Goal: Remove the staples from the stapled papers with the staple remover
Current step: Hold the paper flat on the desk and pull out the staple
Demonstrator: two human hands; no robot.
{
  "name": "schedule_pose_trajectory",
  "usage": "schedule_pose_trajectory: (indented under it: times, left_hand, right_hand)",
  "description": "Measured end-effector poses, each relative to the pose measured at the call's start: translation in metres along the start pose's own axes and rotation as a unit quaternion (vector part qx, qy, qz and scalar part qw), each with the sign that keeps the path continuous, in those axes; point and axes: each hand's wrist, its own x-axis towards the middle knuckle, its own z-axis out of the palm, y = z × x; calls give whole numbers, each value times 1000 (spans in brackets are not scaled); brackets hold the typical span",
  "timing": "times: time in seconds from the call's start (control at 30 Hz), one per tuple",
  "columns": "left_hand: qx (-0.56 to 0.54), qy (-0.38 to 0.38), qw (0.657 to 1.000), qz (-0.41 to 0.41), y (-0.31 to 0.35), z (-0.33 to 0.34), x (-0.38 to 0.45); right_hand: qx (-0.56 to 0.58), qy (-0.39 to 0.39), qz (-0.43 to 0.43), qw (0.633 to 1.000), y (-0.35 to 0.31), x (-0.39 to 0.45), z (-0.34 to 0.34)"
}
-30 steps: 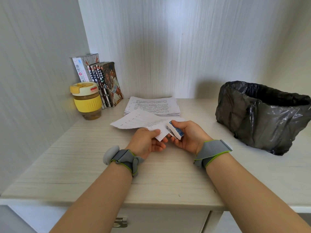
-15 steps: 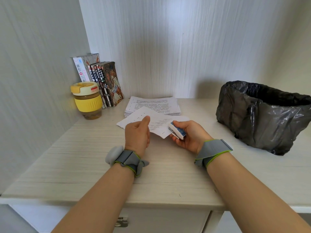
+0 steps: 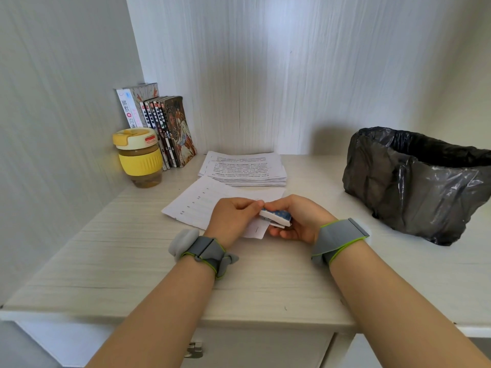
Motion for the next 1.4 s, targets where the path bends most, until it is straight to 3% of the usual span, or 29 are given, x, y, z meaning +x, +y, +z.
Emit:
schedule_pose_trajectory:
  times: [0.53,1.1,1.27,1.4]
  left_hand:
    - [-10,-39,999,1,-4,0,4]
    - [32,1,999,2,-1,6,3]
    - [34,3,999,-11,0,8,4]
    - [67,-15,998,-7,0,3,3]
  right_hand:
    - [-6,34,3,999,0,-1,3]
    - [58,74,-8,996,-2,-3,11]
    - [41,88,-6,995,-3,-3,12]
    - [-49,80,-15,996,-2,-2,11]
